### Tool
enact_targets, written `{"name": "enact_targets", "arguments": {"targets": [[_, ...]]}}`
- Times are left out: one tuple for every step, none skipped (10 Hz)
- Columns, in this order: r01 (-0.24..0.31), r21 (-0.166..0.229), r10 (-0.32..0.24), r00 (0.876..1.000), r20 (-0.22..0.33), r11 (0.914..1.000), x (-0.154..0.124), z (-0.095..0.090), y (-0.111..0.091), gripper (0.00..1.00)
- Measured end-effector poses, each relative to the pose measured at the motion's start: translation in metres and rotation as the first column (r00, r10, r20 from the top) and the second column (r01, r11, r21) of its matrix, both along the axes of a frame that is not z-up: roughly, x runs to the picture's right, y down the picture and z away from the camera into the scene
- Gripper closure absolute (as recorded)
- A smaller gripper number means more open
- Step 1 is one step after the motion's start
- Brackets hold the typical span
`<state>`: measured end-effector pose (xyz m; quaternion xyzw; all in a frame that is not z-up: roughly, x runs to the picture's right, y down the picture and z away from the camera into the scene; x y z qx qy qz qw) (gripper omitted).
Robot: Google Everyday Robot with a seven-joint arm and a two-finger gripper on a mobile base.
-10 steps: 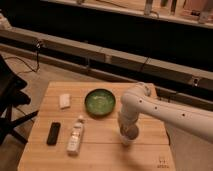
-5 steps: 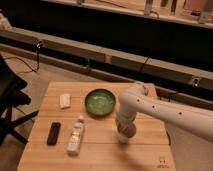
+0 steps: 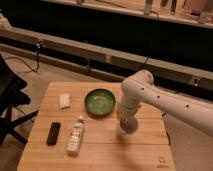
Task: Pick up the ceramic cup
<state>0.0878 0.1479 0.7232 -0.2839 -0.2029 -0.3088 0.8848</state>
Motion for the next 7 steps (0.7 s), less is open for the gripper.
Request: {"name": "enact_targets", "arguments": {"targets": [[0.001, 0.005, -0.001, 1.0, 0.004, 1.0, -0.003, -0.004, -0.006, 1.0], [0.004, -0.005, -0.004, 1.0, 0.0, 1.0, 0.002, -0.011, -0.012, 1.0], [0.0, -0.005, 0.0, 1.0, 0.0, 1.0, 0.004, -0.016, -0.018, 1.0], [-0.004, -0.007, 0.004, 1.0, 0.003, 1.0, 0.007, -0.019, -0.023, 1.0], [-0.004, -0.009, 0.004, 1.0, 0.008, 1.0, 0.006, -0.018, -0.025, 1.0], [-0.004, -0.008, 0.004, 1.0, 0.013, 1.0, 0.005, -0.019, -0.027, 1.0], [-0.003, -0.005, 0.003, 1.0, 0.014, 1.0, 0.004, -0.02, -0.03, 1.0]]}}
